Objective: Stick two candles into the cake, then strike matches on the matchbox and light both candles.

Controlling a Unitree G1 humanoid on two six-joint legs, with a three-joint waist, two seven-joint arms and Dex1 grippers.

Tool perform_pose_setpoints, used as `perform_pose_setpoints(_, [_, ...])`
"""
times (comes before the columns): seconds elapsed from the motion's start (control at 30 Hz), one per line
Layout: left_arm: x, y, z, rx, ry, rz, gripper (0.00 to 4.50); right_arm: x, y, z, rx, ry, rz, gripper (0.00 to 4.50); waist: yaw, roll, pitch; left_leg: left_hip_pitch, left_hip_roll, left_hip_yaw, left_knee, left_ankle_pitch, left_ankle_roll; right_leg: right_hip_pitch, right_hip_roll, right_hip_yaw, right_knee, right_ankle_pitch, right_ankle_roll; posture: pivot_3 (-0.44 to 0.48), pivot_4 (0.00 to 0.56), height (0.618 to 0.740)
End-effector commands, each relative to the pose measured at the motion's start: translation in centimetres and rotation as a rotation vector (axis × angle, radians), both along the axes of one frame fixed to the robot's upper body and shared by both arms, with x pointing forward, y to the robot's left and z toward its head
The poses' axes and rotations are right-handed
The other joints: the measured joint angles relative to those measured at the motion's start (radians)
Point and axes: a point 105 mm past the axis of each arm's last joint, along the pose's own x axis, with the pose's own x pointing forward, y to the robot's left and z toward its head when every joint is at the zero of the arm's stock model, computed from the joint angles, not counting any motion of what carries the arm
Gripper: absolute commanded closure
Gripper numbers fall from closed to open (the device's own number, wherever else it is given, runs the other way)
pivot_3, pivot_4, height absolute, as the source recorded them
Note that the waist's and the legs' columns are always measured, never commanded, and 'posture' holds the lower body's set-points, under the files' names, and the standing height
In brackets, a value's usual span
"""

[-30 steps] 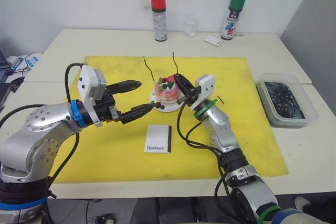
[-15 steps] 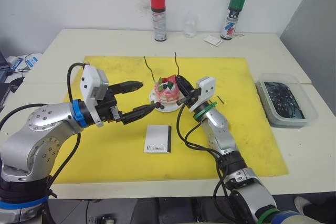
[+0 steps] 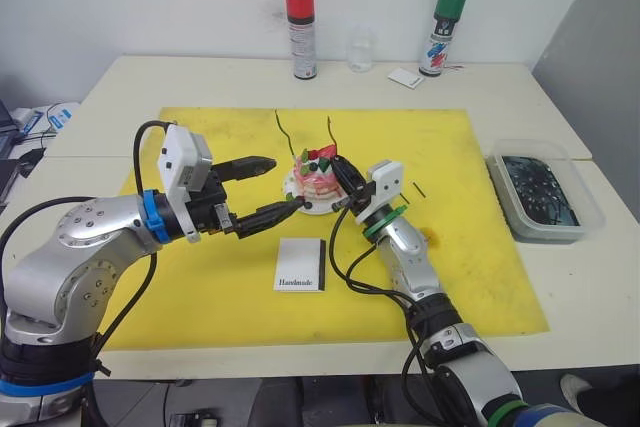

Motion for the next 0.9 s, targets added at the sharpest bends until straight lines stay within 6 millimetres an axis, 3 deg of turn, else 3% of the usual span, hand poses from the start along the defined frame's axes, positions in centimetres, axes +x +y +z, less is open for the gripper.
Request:
perform_pose_setpoints(0.03, [-0.7, -0.2, 0.5, 0.013, -0.045, -0.021, 0.0, -0.3, 0.7, -1.0, 0.017, 0.054, 0.026, 4.46, -0.003, 0.0, 0.0, 0.0, 0.0, 0.0, 0.0, 0.0, 0.0, 0.0, 0.0, 0.0, 0.0, 0.0, 0.0, 0.0, 0.15, 0.74])
perform_pose_setpoints(0.1, [-0.8, 0.1, 0.3, 0.015, -0.044, -0.019, 0.0, -0.2, 0.6, -0.3, 0.041, 0.044, 0.02, 4.46, -0.004, 0.0, 0.0, 0.001, 0.0, 0.0, 0.0, 0.0, 0.0, 0.0, 0.0, 0.0, 0.0, 0.0, 0.0, 0.0, 0.15, 0.74])
perform_pose_setpoints(0.2, [-0.8, 0.4, 0.0, 0.018, -0.045, -0.015, 0.0, -0.2, 0.3, 0.5, 0.077, 0.034, 0.015, 3.79, -0.004, 0.0, 0.0, 0.001, 0.0, 0.0, -0.001, 0.0, 0.0, 0.0, 0.0, 0.0, 0.0, 0.0, 0.0, 0.0, 0.15, 0.74])
perform_pose_setpoints(0.27, [-0.8, 0.4, -0.1, 0.02, -0.047, -0.015, 0.0, -0.2, 0.2, 0.7, 0.086, 0.032, 0.016, 3.09, -0.004, 0.0, 0.0, 0.001, 0.0, 0.0, -0.001, 0.0, 0.0, 0.0, 0.0, 0.0, 0.0, 0.0, 0.0, 0.0, 0.15, 0.74])
perform_pose_setpoints(0.5, [-0.2, 1.0, -0.6, 0.031, -0.051, 0.006, 0.0, -0.9, -0.5, 4.1, 0.114, -0.042, 0.029, 0.47, -0.004, 0.0, 0.0, 0.001, 0.0, 0.0, -0.003, 0.0, 0.0, -0.001, 0.0, 0.0, 0.0, -0.001, -0.001, 0.0, 0.15, 0.74])
perform_pose_setpoints(0.7, [1.2, 1.9, -0.9, 0.049, 0.046, 0.103, 0.0, -2.1, -2.0, 6.3, 0.067, -0.084, 0.064, 0.47, 0.0, 0.0, 0.0, 0.0, 0.0, 0.001, -0.004, 0.0, 0.0, -0.001, 0.0, 0.0, -0.001, -0.001, -0.002, 0.0, 0.15, 0.74])
perform_pose_setpoints(0.8, [1.0, 2.8, -1.7, 0.001, 0.278, 0.133, 0.0, -3.7, -2.4, 6.2, -0.024, -0.078, 0.152, 0.47, 0.0, 0.0, 0.0, 0.0, 0.0, 0.0, -0.005, 0.0, 0.0, -0.001, 0.0, 0.0, -0.001, -0.001, -0.001, 0.0, 0.15, 0.74])
perform_pose_setpoints(0.9, [-1.1, 4.5, -2.8, -0.083, 0.606, 0.06, 0.0, -5.8, -3.5, 4.6, -0.224, -0.053, 0.238, 0.47, -0.003, 0.0, 0.0, 0.0, 0.0, 0.0, -0.006, 0.0, 0.0, -0.001, 0.0, -0.001, -0.001, -0.002, -0.001, 0.0, 0.15, 0.74])
